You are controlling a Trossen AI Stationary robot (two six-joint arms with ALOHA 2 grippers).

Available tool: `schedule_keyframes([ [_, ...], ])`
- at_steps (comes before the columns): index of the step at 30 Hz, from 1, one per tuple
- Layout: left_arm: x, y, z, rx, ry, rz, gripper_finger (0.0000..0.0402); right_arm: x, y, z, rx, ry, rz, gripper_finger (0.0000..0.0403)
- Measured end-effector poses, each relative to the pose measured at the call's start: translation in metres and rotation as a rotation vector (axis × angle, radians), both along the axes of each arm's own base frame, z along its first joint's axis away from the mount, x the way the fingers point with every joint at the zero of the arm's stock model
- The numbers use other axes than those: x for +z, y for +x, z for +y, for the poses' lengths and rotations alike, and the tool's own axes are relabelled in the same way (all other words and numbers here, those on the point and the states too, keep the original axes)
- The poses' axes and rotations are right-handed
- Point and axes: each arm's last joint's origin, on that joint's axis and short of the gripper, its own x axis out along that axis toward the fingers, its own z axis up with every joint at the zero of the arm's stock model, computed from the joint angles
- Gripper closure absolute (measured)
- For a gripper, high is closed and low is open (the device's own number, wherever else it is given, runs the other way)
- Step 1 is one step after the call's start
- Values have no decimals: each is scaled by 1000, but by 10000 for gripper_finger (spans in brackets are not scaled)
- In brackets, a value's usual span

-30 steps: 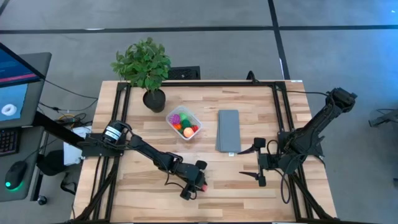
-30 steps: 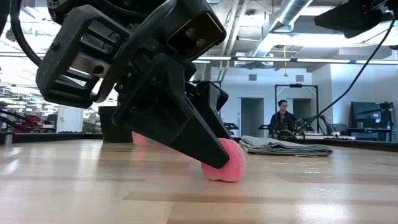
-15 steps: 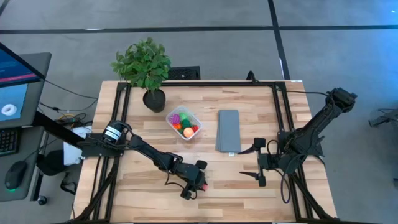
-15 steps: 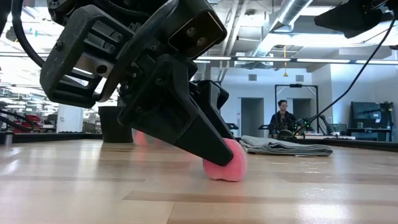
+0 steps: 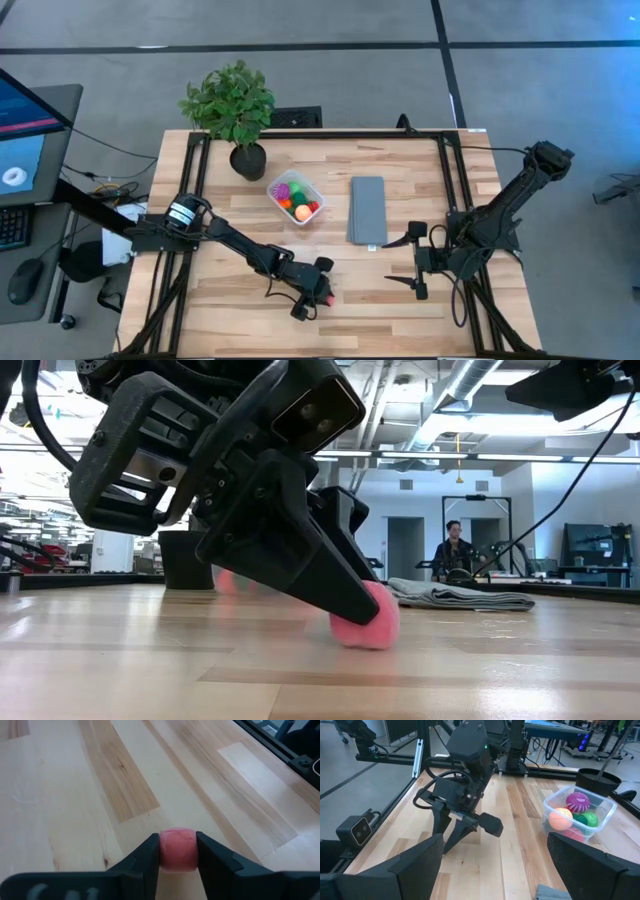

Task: Pick and placing Produce into tupperware
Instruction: Put the pink peach into the transparent bin

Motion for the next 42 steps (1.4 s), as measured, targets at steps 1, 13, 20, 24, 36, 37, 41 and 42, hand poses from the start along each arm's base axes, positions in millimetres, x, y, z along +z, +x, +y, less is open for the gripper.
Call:
schedule_keyframes([
  [1,0,0,0,-2,3,-3,300,0,0,0,0,0,0,24],
  [13,10,-1,1,0,21,-32,302,0,0,0,0,0,0,24],
  [20,25,-4,5,19,64,-41,302,0,0,0,0,0,1,24],
  [24,39,-7,7,29,102,-55,302,-1,0,0,-2,4,5,24],
  [36,74,-20,26,119,235,-51,302,-2,-1,-1,-6,9,16,24],
  [37,76,-20,29,126,237,-51,302,-2,-1,-1,-6,9,16,24],
  [41,83,-22,41,150,248,-33,302,-2,-1,-1,-6,9,16,24],
  [42,85,-22,44,155,253,-28,302,-2,-1,-1,-6,10,16,24],
])
